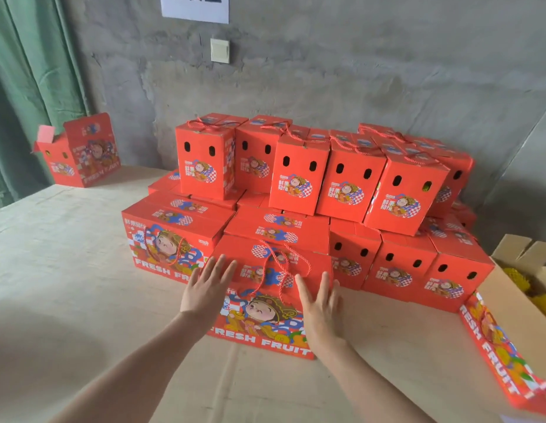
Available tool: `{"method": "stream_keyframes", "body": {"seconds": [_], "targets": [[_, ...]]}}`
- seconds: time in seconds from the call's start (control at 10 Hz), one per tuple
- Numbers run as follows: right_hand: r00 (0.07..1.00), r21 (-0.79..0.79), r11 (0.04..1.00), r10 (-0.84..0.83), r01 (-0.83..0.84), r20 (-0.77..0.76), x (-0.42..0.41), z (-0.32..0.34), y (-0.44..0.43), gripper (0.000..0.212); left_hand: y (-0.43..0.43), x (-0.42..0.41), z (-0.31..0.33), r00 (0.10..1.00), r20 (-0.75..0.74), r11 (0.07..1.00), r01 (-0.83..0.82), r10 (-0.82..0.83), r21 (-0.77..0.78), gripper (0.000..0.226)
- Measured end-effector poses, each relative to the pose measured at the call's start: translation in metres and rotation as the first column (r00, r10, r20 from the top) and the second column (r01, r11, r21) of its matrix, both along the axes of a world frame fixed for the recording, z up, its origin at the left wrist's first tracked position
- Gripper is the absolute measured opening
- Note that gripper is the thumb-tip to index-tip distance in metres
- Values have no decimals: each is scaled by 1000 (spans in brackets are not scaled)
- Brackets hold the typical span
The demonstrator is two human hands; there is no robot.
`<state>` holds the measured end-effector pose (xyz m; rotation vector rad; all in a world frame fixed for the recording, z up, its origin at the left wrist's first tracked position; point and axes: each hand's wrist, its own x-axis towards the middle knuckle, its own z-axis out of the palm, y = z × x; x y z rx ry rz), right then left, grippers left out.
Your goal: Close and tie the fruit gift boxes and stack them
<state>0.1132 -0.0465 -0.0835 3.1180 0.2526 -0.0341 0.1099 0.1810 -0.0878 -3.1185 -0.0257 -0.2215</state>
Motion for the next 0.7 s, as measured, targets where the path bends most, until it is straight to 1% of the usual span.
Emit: {"method": "stream_keyframes", "body": {"seconds": [0.1,0.2,0.3,0.4,0.5,0.6,0.7], "targets": [[999,44,999,-26,25,39,13,0,7,100,7,21,5,999,39,1000,26,-26,-8,84],[1000,88,996,-10,10,-4,7,2,4,106,19,15,6,993,7,992,114,-114,-47,95],[973,94,994,41,-63,225,-17,-3,-2,112,24,-5,1,966,173,977,206,-194,-58,111],[965,26,990,128,-137,229,-36,-14,-8,109,32,-21,-17,911,208,933,358,-356,29,113],[995,-70,993,98,-95,35,-32,-11,-14,98,32,-20,-31,946,90,949,316,-313,-18,94],[997,-40,997,59,-61,-51,-29,4,-7,96,20,-19,-14,955,33,950,296,-294,-100,77],[992,90,996,3,8,-123,-39,17,-4,79,24,-29,4,958,38,920,284,-285,-270,62]]}}
